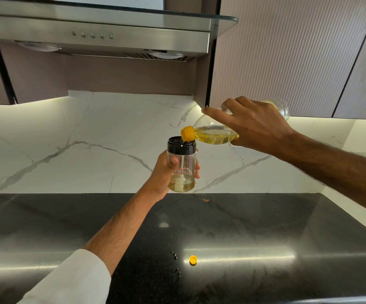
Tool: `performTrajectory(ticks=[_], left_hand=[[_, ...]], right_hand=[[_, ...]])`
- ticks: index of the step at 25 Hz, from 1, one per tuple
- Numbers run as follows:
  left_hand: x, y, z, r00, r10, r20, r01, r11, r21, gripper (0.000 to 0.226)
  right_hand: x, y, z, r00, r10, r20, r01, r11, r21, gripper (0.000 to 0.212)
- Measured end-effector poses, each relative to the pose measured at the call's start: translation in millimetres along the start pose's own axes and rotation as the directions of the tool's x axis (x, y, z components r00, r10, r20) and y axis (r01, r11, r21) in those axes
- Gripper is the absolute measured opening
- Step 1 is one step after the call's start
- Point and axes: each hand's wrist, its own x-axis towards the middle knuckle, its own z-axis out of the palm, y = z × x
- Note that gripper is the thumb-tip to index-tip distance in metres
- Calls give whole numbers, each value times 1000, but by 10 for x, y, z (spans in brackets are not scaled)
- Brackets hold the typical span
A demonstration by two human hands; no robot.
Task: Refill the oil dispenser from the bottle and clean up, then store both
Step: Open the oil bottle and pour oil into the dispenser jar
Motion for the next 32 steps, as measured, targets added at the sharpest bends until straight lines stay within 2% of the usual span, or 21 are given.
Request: performTrajectory(ticks=[32], left_hand=[[-10,-14,3,1000,4,1,-4,1000,-10,101]], right_hand=[[-27,-10,-20,999,-3,-43,2,1000,-19,115]])
